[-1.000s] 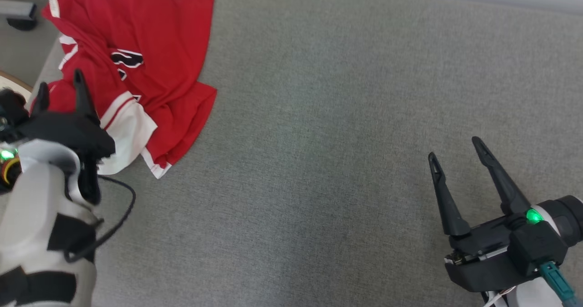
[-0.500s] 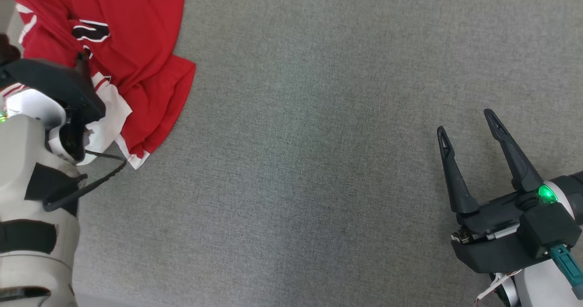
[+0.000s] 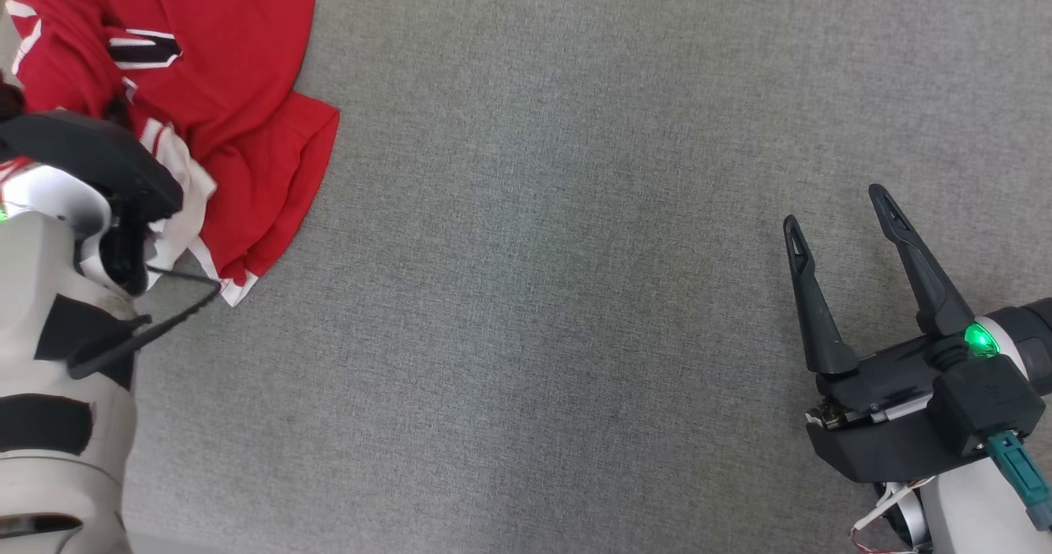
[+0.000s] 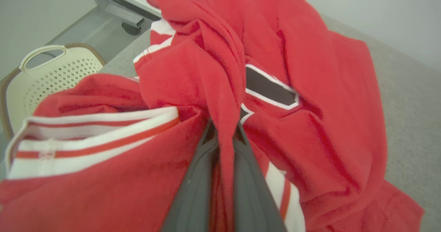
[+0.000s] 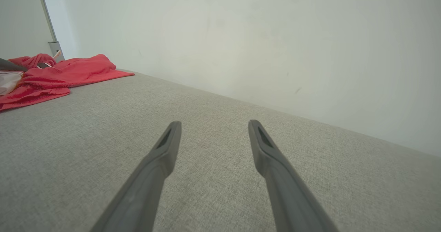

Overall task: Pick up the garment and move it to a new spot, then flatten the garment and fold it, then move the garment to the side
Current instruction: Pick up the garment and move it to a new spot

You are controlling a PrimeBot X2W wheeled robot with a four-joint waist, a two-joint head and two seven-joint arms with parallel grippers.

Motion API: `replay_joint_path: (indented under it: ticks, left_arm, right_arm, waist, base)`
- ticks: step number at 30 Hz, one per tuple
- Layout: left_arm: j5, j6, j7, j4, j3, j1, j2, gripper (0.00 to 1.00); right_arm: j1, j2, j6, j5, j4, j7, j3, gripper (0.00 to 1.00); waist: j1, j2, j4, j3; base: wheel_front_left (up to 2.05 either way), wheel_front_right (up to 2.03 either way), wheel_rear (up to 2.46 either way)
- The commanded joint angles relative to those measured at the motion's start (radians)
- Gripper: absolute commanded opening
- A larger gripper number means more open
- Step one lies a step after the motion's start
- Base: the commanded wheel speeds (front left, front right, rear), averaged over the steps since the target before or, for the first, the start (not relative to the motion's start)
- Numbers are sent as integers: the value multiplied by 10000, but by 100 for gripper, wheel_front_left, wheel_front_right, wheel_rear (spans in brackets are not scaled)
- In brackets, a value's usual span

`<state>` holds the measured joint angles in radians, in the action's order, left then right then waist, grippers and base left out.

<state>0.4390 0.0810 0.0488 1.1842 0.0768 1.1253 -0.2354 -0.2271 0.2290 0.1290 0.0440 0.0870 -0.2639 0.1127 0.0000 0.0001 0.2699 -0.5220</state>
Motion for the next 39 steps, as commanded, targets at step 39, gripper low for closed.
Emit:
replay_joint_path:
  ticks: [39]
  left_arm:
    - [2710,74,227,-9065,-1989,-1932,-107,0]
  right_arm:
    - [1257,-1757,34,-414,-728,-8,-140,100]
  waist:
    - [0,-1,-2636,3981]
  base:
    - [0,0,0]
